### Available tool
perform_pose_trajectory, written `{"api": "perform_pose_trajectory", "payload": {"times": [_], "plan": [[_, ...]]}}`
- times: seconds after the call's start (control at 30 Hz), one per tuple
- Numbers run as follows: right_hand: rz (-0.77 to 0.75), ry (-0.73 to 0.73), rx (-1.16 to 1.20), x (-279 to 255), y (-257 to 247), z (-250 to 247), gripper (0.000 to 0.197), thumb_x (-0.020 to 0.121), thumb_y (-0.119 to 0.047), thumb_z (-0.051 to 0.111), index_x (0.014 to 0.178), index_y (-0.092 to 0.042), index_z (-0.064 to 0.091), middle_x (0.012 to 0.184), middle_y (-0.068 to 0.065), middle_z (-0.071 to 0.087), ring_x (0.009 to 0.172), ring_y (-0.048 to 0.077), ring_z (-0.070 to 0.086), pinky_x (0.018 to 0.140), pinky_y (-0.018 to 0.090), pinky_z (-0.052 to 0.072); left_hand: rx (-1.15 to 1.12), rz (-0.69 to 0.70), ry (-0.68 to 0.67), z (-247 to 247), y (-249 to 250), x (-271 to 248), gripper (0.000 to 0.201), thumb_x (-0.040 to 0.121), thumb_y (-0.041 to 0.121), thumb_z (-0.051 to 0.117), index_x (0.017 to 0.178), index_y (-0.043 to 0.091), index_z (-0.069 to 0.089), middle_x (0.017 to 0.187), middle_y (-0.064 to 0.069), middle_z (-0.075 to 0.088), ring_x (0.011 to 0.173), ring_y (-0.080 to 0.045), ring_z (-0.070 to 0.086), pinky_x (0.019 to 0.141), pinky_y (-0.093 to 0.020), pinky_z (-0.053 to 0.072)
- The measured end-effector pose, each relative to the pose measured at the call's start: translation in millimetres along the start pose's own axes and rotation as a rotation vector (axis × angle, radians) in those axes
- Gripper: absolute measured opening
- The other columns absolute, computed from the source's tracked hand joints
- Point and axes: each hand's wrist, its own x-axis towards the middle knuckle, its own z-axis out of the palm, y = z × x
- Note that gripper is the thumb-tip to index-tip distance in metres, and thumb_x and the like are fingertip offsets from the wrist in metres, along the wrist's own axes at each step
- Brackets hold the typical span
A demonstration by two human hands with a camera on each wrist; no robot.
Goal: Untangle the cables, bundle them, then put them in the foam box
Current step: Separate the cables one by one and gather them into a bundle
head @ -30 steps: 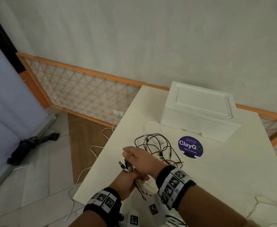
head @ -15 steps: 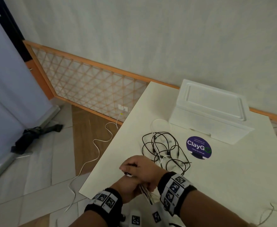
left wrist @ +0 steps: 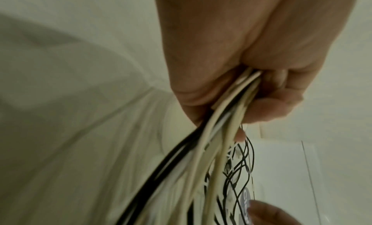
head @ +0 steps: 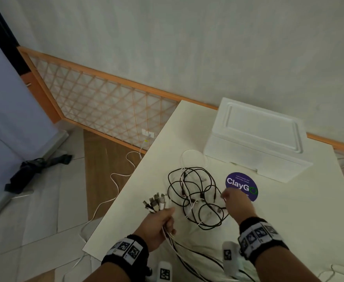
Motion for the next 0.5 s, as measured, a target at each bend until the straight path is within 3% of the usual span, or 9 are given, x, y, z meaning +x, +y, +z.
{"api": "perform_pose_trajectory", "payload": {"times": [0.1, 0.17, 0.3, 0.4, 0.5], "plan": [[-0.059, -0.164, 0.015, 3.6, 20.7, 10.0, 0.029, 0.085, -0.017, 0.065, 0.114, -0.019, 0.064, 0.105, -0.001, 0.063, 0.087, 0.015, 0.058, 0.076, 0.022, 0.045, 0.000, 0.013, 0.014, 4.1, 0.4, 7.5, 0.034, 0.093, 0.021, 0.059, 0.064, 0.015, 0.041, 0.052, -0.004, 0.038, 0.039, -0.013, 0.028, 0.049, -0.030, 0.039], [-0.073, -0.163, 0.058, 3.0, 22.6, 19.2, 0.034, 0.080, -0.023, 0.072, 0.113, -0.019, 0.064, 0.104, 0.001, 0.062, 0.087, 0.015, 0.058, 0.076, 0.023, 0.046, 0.004, 0.023, 0.013, 9.3, 2.1, 10.1, 0.031, 0.094, 0.023, 0.057, 0.068, 0.015, 0.042, 0.055, -0.004, 0.039, 0.038, -0.012, 0.024, 0.048, -0.029, 0.035], [-0.151, -0.067, -0.070, -0.6, 20.5, 26.3, 0.006, 0.087, -0.025, 0.063, 0.092, -0.022, 0.061, 0.093, -0.001, 0.059, 0.081, 0.015, 0.057, 0.073, 0.025, 0.049, 0.053, 0.054, 0.024, 18.3, 5.3, 14.6, 0.031, 0.095, 0.025, 0.055, 0.068, 0.013, 0.044, 0.061, -0.005, 0.048, 0.038, -0.011, 0.024, 0.047, -0.027, 0.032], [-0.148, 0.014, 0.069, -5.0, 19.8, 15.2, 0.007, 0.092, -0.023, 0.057, 0.088, -0.020, 0.052, 0.082, -0.003, 0.059, 0.072, 0.012, 0.055, 0.059, 0.019, 0.040, 0.073, 0.108, 0.055, 23.8, 7.9, 15.6, 0.030, 0.094, 0.023, 0.057, 0.069, 0.006, 0.053, 0.072, -0.011, 0.062, 0.038, -0.012, 0.029, 0.047, -0.028, 0.038], [-0.193, 0.090, 0.280, -10.9, 13.0, -8.7, 0.004, 0.090, -0.024, 0.061, 0.087, -0.022, 0.060, 0.083, -0.008, 0.064, 0.076, 0.006, 0.058, 0.060, 0.015, 0.040, 0.081, 0.189, 0.079, 29.9, 9.5, 14.5, 0.021, 0.094, 0.017, 0.058, 0.082, 0.000, 0.065, 0.084, -0.011, 0.072, 0.039, -0.011, 0.032, 0.051, -0.029, 0.043]]}}
